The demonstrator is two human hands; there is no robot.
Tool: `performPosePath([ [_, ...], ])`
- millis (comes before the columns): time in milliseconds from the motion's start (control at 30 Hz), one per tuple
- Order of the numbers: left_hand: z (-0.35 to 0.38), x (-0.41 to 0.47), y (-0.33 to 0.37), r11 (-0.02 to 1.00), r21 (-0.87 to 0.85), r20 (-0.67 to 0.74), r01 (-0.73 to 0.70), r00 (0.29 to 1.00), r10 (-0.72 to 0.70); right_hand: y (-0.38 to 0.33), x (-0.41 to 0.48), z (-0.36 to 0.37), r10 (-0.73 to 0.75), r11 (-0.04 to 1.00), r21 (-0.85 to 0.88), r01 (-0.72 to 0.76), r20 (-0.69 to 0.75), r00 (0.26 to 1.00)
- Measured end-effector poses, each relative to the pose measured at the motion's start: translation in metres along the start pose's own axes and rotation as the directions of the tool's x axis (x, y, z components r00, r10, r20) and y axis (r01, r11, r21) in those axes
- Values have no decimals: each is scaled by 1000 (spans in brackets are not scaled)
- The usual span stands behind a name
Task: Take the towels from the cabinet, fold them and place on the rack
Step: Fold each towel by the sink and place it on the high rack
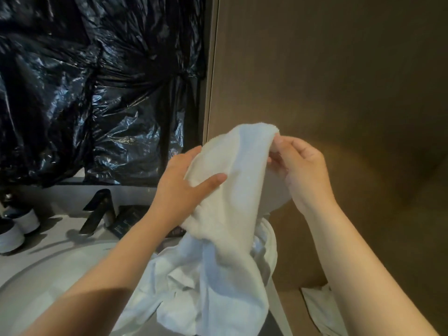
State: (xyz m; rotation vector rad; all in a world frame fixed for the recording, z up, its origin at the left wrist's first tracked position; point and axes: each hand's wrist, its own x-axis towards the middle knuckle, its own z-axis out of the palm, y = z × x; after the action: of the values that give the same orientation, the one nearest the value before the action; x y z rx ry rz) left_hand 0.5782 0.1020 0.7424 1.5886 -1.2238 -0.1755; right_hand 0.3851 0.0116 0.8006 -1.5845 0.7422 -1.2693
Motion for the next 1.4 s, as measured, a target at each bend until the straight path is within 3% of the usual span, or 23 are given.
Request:
performPosePath([
  [100, 15, -10, -27, 986, 156, 125, 65, 989, -85, 28, -10, -14, 198, 974, -125, -189, 64, 978],
  [233, 33, -41, -62, 930, 335, 196, 149, 955, -224, 81, -48, -34, 473, 839, -355, -412, 100, 876],
  [333, 42, -69, -71, 948, 287, 210, 136, 957, -201, 116, -83, -46, 511, 809, -348, -474, 18, 859],
  [467, 54, -110, -74, 928, 271, 269, 256, 905, -328, 152, -113, -58, 521, 782, -386, -490, -28, 853],
  [567, 63, -127, -74, 861, 343, 288, 375, 830, -477, 167, -120, -53, 545, 760, -411, -503, -18, 838],
  [667, 70, -132, -74, 773, 451, 357, 447, 704, -615, 173, -116, -40, 558, 760, -422, -494, 32, 829],
  [733, 75, -132, -75, 760, 339, 365, 554, 667, -650, 173, -112, -32, 598, 767, -378, -518, 130, 791],
  [833, 79, -131, -79, 782, 255, 273, 569, 733, -623, 173, -111, -25, 638, 764, -307, -568, 229, 735],
  [1067, 61, -124, -87, 852, 47, 164, 521, 838, -521, 168, -101, -20, 579, 795, -347, -498, 186, 794],
  [1167, 45, -106, -74, 905, 20, 86, 426, 901, -426, 146, -83, -18, 456, 875, -277, -398, 192, 869],
  [1267, 30, -77, -52, 947, -52, 2, 317, 948, -317, 113, -55, -15, 225, 966, -170, -194, 186, 956],
  [1400, 21, -39, -31, 984, -46, -120, 174, 977, -178, 84, -17, -10, 29, 992, -129, -8, 164, 986],
])
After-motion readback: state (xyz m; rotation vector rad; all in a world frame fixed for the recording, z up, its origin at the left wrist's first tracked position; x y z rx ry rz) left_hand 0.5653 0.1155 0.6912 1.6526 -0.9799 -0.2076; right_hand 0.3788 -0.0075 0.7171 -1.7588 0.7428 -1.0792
